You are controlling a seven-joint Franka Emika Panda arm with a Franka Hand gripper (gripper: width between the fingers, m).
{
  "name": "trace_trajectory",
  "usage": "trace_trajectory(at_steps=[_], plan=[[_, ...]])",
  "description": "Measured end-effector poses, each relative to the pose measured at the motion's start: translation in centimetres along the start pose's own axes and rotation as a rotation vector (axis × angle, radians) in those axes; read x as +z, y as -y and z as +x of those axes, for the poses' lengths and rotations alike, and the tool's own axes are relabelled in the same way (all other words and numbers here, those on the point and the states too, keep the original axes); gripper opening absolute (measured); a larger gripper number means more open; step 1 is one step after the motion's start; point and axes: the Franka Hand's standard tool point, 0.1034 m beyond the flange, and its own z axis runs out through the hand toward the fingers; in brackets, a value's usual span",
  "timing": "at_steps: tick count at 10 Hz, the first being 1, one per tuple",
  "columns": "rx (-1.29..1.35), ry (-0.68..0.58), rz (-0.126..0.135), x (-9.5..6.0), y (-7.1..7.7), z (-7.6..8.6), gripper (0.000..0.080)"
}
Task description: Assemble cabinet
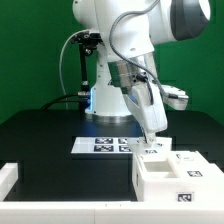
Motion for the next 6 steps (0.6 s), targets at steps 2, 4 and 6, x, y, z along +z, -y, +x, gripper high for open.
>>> trace_trajectory(at_steps=[2, 4, 6], plan=[[-0.007, -0.004, 0.019, -0.1, 1.5, 0.0, 0.0064], [-0.025, -0.020, 0.042, 0.0, 2.5, -0.1, 0.0064], [-0.024, -0.020, 0.042, 0.0, 2.5, -0.1, 0.0064]])
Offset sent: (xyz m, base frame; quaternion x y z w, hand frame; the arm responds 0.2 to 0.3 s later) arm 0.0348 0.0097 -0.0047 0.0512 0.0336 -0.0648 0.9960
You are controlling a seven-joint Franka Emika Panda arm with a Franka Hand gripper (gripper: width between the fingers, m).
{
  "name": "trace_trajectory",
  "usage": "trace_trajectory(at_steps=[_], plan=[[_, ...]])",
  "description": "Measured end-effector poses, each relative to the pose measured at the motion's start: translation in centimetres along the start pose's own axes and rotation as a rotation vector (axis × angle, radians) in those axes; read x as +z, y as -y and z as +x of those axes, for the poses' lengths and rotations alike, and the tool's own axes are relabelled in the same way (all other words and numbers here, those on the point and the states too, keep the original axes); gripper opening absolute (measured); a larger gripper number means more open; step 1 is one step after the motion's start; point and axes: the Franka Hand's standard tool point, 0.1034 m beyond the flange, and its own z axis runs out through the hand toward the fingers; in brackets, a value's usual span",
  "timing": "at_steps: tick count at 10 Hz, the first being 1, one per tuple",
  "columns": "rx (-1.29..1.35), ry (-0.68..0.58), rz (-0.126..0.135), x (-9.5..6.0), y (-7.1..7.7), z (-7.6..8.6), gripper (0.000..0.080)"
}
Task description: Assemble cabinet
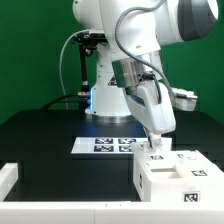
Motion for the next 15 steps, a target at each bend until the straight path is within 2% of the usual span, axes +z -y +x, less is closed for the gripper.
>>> trace_trajectory(at_steps=[3, 9, 11, 13, 15], plan=[[0.003, 0.000, 0.001, 0.0, 0.1, 0.0, 0.0064], [0.001, 0.010, 0.043, 0.4, 5.3, -0.2, 0.0064], [0.003, 0.001, 0.059, 0.5, 6.0, -0.3, 0.0064], [0.017, -0.002, 0.062, 0.5, 6.2, -0.4, 0.0064], [0.012, -0.005, 0.070, 0.5, 6.9, -0.3, 0.0064]])
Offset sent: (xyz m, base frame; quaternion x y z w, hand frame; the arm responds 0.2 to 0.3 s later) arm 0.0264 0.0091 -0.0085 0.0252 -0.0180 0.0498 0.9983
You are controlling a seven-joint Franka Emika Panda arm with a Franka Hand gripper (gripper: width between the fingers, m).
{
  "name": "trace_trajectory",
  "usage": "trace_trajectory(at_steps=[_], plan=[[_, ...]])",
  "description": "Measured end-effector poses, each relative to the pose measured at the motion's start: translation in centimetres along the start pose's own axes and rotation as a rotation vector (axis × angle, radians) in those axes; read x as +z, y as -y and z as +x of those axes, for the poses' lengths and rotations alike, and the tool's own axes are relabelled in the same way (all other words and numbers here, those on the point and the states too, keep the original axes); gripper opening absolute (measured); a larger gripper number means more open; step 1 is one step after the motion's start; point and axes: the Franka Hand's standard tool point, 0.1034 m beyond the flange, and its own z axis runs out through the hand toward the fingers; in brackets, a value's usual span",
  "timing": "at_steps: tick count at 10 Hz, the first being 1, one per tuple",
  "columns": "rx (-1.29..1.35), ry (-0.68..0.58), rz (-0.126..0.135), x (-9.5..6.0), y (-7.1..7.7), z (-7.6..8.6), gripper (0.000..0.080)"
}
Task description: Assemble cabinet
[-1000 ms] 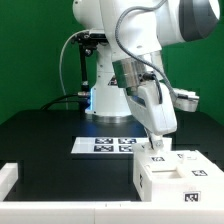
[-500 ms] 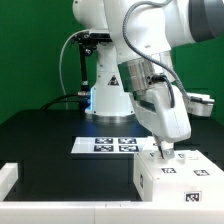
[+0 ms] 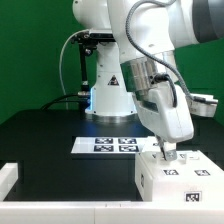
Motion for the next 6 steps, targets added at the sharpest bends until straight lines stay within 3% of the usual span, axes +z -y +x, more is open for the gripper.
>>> trace_trajectory(at_steps=[5, 6], plan=[[0.009, 0.005, -0.004, 0.12, 0.11, -0.12, 0.0064], [0.009, 0.004, -0.005, 0.15, 0.09, -0.09, 0.0124]])
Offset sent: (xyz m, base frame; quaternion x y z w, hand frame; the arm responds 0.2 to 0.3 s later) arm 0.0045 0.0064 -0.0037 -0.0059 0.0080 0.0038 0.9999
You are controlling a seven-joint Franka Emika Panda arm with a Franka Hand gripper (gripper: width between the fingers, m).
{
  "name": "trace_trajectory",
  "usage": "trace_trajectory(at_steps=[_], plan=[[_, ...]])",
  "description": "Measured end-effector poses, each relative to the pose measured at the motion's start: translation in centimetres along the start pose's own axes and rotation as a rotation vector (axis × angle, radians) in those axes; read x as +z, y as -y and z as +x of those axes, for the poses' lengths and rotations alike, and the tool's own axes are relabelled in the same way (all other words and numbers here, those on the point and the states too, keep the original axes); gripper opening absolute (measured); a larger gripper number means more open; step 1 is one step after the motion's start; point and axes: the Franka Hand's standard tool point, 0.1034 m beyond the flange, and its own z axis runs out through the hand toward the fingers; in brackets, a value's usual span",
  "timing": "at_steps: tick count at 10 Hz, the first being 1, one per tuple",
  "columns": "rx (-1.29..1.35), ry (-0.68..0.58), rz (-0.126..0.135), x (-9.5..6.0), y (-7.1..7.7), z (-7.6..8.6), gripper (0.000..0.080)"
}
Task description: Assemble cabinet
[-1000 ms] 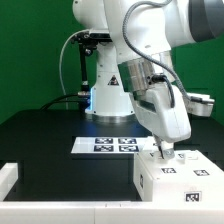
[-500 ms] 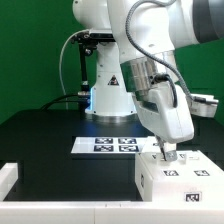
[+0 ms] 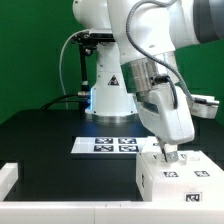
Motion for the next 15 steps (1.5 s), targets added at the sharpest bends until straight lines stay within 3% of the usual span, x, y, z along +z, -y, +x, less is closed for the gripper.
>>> trace_trajectory(at_steps=[1, 2, 3, 4, 5, 6, 10, 13, 15], plan=[[0.000, 0.000, 0.000, 0.0, 0.0, 0.0, 0.0260], [0.010, 0.012, -0.011, -0.3, 0.0, -0.3, 0.0260], [0.022, 0.036, -0.021, -1.5, 0.0, -0.8, 0.0460], [0.058, 0.053, -0.029, -2.6, -0.2, -1.5, 0.0596], [0.072, 0.056, -0.032, -2.7, -0.5, -1.7, 0.0596], [0.071, 0.055, -0.033, -2.6, -0.5, -1.6, 0.0748], [0.055, 0.055, -0.036, -2.5, -0.7, -1.6, 0.0797], [-0.238, 0.058, -0.025, -2.7, -1.9, -2.2, 0.0797], [-0.406, 0.054, -0.031, -2.8, -2.6, -3.5, 0.0797]])
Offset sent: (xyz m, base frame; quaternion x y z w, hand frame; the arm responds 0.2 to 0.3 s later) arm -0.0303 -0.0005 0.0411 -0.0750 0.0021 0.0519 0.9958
